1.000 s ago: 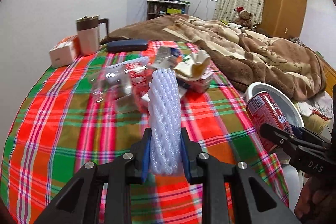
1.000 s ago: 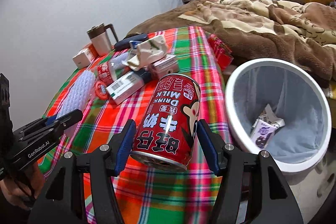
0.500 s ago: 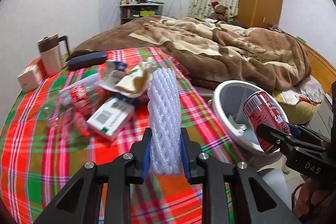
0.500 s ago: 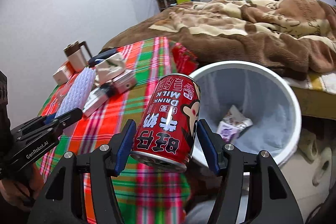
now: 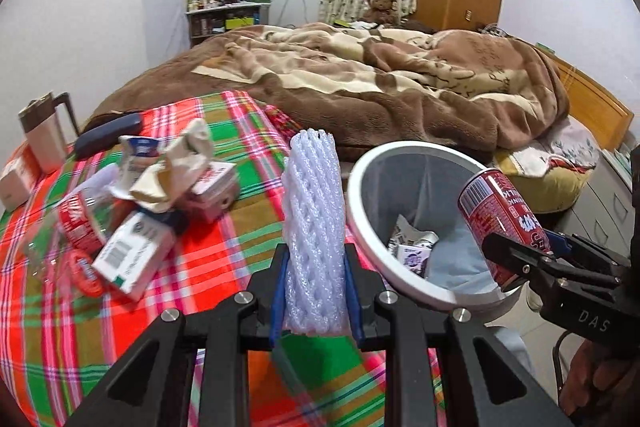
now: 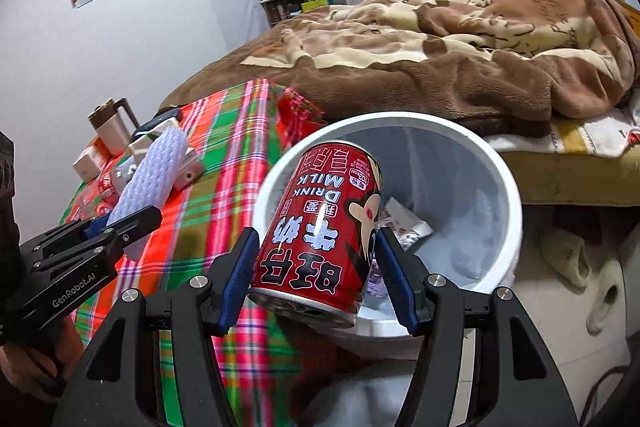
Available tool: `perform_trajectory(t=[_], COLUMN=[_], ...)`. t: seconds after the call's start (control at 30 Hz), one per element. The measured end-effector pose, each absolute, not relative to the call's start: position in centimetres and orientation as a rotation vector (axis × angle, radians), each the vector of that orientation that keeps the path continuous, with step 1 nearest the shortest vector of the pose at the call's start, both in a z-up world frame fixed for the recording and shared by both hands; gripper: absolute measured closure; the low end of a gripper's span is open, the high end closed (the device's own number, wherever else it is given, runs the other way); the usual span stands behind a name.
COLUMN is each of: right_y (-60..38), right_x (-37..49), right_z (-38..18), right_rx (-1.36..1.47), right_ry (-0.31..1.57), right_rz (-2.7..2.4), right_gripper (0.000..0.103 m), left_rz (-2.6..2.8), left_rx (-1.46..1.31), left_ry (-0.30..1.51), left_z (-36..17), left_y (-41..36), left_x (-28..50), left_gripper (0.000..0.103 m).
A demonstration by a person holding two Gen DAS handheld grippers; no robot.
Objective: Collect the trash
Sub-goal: 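Carry the milk can and foam net over the white bin with both grippers, then open both grippers to drop the can and foam net into the bin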
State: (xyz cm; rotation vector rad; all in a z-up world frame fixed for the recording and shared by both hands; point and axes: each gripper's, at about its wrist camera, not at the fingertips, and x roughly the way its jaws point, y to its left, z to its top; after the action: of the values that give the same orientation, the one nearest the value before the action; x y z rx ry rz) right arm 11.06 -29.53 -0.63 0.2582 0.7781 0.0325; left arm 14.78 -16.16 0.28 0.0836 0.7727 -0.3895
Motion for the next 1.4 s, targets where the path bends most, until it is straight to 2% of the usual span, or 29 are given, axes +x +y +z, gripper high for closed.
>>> perform_trajectory(t=[0.5, 1.0, 1.03, 1.1, 1.13, 1.17, 1.4], right_y=[-32.2, -33.2, -33.2, -33.3, -33.3, -33.4, -33.2], right_x=[11.3, 11.5, 11.6, 11.5, 11.4, 11.3, 11.0], right_z=[-2.3, -2.9, -2.9, -2.7, -2.6, -2.5, -2.0], right_rx=[0.261, 0.274, 0.275, 0.28, 0.285, 0.291, 0.298], right_ry=[0.842, 0.872, 0.87, 0.861, 0.856, 0.847, 0.822], right_rz=[-0.051, -0.075, -0.078, -0.086, -0.089, -0.091, -0.081], right_gripper=[0.042, 0.041, 0.041, 0.041, 0.041, 0.041, 0.041], left_rz=[-0.593, -0.664, -0.664, -0.664, -0.667, -0.67, -0.657], left_rx=[0.089, 0.051, 0.047, 0.035, 0.031, 0.026, 0.011], left_ry=[0.857, 0.907, 0.904, 0.887, 0.881, 0.876, 0.834], left_z=[-2.7, -4.0, -3.9, -3.6, -3.5, -3.3, -2.2], left_y=[-22.1, -23.4, -23.4, -23.2, -23.1, -23.0, -22.1], left_x=[17.6, 18.3, 18.3, 18.2, 18.2, 18.2, 17.4], left_gripper=[0.077, 0.073, 0.071, 0.06, 0.046, 0.037, 0.036])
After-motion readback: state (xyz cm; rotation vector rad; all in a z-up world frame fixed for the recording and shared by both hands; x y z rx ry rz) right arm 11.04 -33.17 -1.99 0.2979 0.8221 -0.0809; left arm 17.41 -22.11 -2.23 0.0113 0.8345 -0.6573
